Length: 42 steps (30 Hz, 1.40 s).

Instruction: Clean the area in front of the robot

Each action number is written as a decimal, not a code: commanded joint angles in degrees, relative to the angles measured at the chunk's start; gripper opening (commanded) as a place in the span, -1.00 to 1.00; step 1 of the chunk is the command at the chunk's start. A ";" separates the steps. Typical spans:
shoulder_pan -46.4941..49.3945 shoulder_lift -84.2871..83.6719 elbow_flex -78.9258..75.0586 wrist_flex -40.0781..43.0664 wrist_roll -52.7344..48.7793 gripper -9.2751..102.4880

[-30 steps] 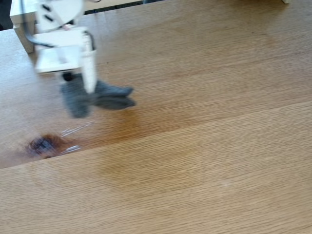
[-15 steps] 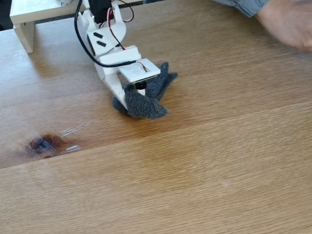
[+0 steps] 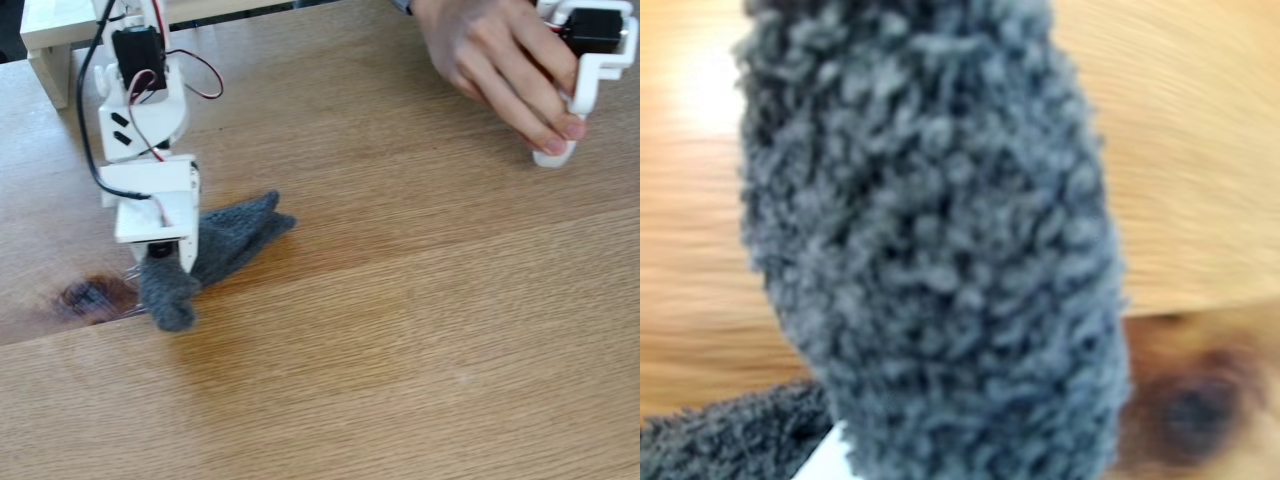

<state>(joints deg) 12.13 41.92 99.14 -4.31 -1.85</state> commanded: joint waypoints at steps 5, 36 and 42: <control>15.73 2.99 -3.87 10.46 -2.29 -0.84; -16.00 4.04 -4.66 -1.67 -4.57 -0.84; -8.26 -6.42 -4.83 -13.97 -13.89 -0.84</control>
<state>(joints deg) -1.58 36.65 95.98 -13.80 -11.60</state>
